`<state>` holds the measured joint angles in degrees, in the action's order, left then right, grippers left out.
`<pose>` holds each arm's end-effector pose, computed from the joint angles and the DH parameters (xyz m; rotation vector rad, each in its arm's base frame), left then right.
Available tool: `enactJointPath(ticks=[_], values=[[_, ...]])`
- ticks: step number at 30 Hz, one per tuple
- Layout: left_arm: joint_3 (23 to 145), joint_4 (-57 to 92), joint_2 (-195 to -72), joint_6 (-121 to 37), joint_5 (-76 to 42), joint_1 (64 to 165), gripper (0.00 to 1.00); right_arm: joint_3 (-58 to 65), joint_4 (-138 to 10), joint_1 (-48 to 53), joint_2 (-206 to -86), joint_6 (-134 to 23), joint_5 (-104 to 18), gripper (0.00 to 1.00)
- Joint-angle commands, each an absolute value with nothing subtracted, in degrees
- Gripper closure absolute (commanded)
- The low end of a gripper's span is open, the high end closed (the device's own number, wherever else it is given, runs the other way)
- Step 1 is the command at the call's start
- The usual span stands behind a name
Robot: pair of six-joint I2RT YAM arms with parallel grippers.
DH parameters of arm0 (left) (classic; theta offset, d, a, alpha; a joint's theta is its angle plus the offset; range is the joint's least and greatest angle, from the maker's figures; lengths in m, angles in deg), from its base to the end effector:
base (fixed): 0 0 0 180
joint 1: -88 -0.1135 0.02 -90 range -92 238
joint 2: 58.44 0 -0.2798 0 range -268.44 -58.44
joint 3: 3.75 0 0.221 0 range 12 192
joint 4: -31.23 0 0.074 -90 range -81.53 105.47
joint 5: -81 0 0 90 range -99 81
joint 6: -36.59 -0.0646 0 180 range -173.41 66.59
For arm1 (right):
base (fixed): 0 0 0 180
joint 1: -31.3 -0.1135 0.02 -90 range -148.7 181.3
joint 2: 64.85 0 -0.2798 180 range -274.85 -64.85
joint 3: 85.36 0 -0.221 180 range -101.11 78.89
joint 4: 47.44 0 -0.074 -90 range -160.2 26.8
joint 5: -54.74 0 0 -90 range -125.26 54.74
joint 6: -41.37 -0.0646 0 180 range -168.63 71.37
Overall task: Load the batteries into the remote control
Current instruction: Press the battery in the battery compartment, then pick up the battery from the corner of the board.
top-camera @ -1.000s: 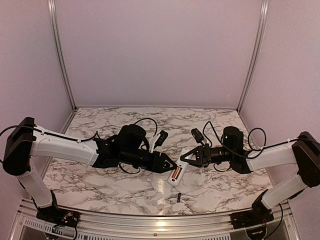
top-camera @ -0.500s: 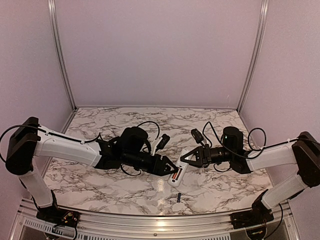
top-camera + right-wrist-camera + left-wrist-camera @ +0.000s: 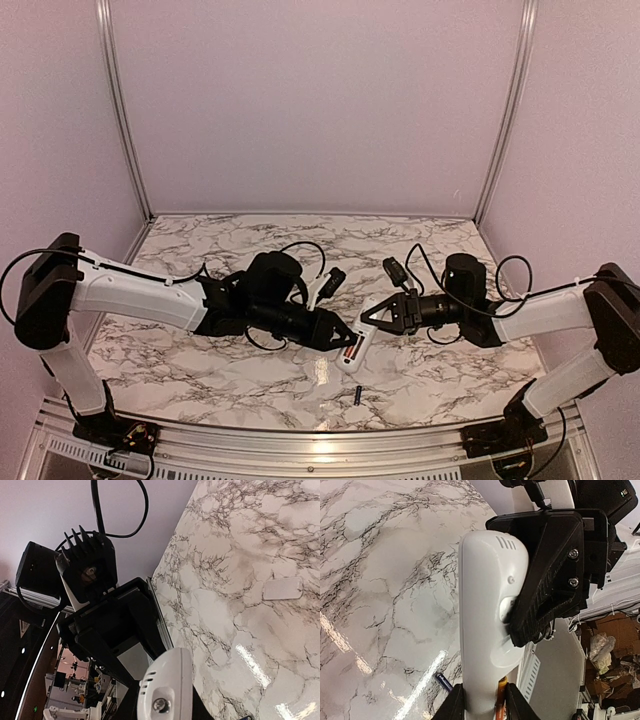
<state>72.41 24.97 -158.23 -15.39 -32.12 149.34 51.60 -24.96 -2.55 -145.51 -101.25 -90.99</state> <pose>0.1627 -0.3506 0.2342 0.7599 2.2829 -1.3704 0.1830 0.1870 0.2259 -0.4798 2.1383 1.8475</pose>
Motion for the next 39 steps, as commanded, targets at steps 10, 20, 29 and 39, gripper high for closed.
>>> enactJointPath(ticks=[10, 20, 29, 39], values=[[73.58, 11.12, -151.33, -24.0, -20.51, 148.91, 0.38, 52.45, -36.01, 6.9, -140.49, -92.58, -91.62, 1.0], [71.25, 7.68, -153.93, -27.68, -16.3, 153.37, 0.41, 52.76, -49.03, 10.17, -130.8, -82.53, -90.4, 1.0], [78.75, 4.91, -164.01, -23.61, -13.51, 157.9, 0.55, 47.68, -67.07, 10.5, -123.2, -73.84, -79.77, 1.0], [91.06, -4.48, -173.28, -21.28, -9.91, 162.28, 0.6, 47.73, -71.94, 17.47, -121.83, -73.23, -79.79, 1.0]])
